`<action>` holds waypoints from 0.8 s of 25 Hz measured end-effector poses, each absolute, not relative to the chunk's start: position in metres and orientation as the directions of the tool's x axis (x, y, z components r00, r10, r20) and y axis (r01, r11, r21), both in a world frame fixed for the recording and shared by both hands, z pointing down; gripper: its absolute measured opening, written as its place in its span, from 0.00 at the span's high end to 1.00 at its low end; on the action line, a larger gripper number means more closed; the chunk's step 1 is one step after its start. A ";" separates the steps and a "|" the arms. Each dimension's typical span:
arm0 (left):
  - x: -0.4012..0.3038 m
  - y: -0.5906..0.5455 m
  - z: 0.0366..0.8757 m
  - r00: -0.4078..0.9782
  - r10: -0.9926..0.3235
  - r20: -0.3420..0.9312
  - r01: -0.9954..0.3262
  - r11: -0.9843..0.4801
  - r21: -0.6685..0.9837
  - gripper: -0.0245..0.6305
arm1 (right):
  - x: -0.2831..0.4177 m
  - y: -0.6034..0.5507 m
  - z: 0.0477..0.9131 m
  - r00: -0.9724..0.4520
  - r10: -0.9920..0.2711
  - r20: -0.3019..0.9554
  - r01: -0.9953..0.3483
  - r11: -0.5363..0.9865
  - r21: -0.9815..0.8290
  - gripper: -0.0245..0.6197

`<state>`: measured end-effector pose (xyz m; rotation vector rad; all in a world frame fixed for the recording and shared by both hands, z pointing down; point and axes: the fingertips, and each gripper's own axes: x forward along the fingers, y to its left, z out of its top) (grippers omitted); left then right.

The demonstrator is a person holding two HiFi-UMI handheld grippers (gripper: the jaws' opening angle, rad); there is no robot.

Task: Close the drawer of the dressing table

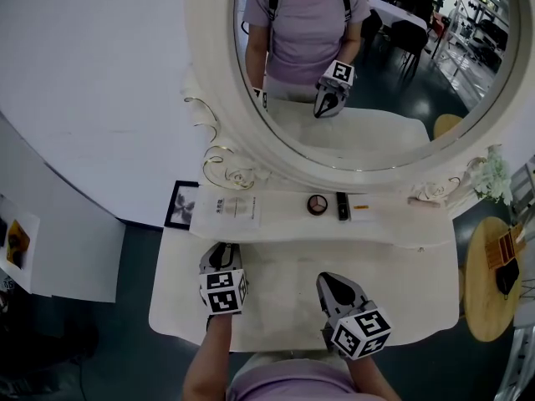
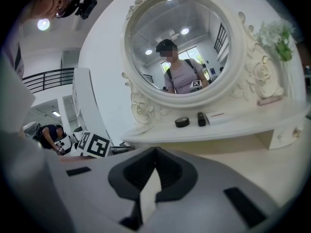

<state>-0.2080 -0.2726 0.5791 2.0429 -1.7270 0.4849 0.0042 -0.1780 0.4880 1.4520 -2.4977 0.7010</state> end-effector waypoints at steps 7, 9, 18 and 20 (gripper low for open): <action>-0.208 -0.273 0.579 0.140 -0.844 0.517 -0.990 -0.110 0.089 0.82 | 0.011 -0.178 0.486 -0.515 -0.775 0.365 -0.852 0.421 -0.310 0.96; -0.208 -0.272 0.578 0.128 -0.843 0.522 -0.992 -0.100 0.082 0.82 | 0.012 -0.178 0.485 -0.521 -0.774 0.361 -0.849 0.427 -0.310 0.96; -0.212 -0.250 0.555 0.101 -0.865 0.492 -0.994 -0.065 0.090 0.83 | 0.017 -0.172 0.480 -0.548 -0.765 0.338 -0.832 0.457 -0.314 0.96; -0.211 -0.244 0.549 0.103 -0.870 0.482 -0.993 -0.064 0.098 0.85 | 0.018 -0.170 0.479 -0.556 -0.762 0.332 -0.826 0.466 -0.315 0.96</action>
